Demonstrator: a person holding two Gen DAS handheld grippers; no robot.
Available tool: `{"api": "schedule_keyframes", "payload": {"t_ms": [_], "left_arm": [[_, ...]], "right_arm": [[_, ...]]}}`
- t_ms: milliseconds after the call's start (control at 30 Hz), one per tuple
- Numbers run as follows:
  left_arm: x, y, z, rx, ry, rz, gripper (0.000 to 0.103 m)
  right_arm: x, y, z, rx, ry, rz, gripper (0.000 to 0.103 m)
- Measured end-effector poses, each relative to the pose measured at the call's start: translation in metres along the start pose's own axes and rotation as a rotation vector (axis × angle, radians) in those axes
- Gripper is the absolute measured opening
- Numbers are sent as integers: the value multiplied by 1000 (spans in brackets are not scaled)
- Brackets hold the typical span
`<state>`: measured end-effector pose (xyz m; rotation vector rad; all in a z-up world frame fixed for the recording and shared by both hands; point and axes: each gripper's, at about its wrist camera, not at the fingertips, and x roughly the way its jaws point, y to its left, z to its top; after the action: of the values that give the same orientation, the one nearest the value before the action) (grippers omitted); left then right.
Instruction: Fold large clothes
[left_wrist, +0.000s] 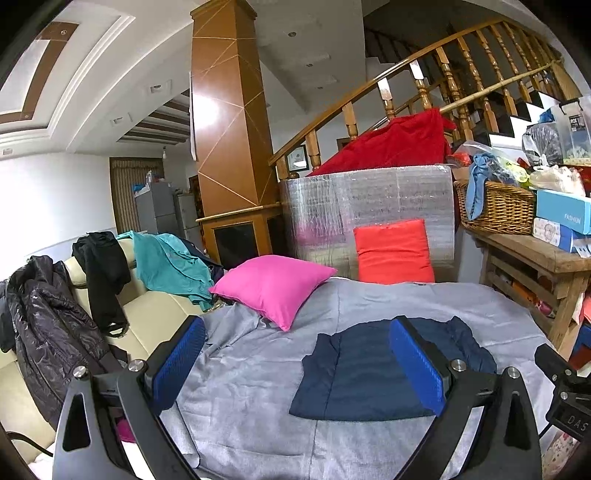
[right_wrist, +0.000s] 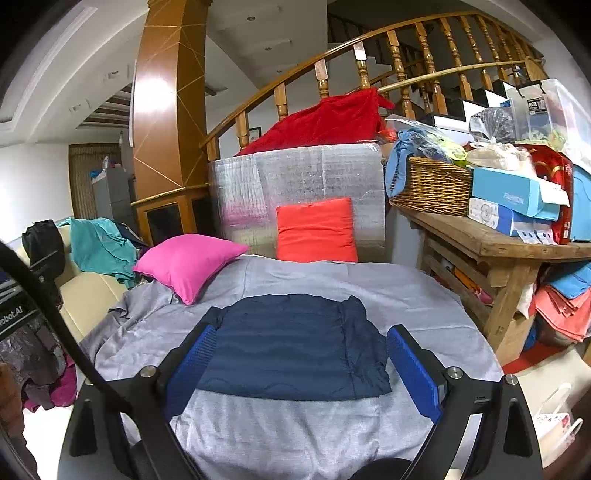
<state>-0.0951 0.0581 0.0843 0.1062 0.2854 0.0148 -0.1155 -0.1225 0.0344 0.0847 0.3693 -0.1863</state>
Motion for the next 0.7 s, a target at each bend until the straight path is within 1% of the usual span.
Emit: {"api": "schedule_keyframes", "payload": {"t_ms": [400,700], "left_arm": [[2,2,-2,-4,9,-1,100],[5,5,-5,-9,18,-6,100]], "right_arm": [[1,6,-1,-5,8,12,95],[5,9,-4,-12,25,2,95]]}}
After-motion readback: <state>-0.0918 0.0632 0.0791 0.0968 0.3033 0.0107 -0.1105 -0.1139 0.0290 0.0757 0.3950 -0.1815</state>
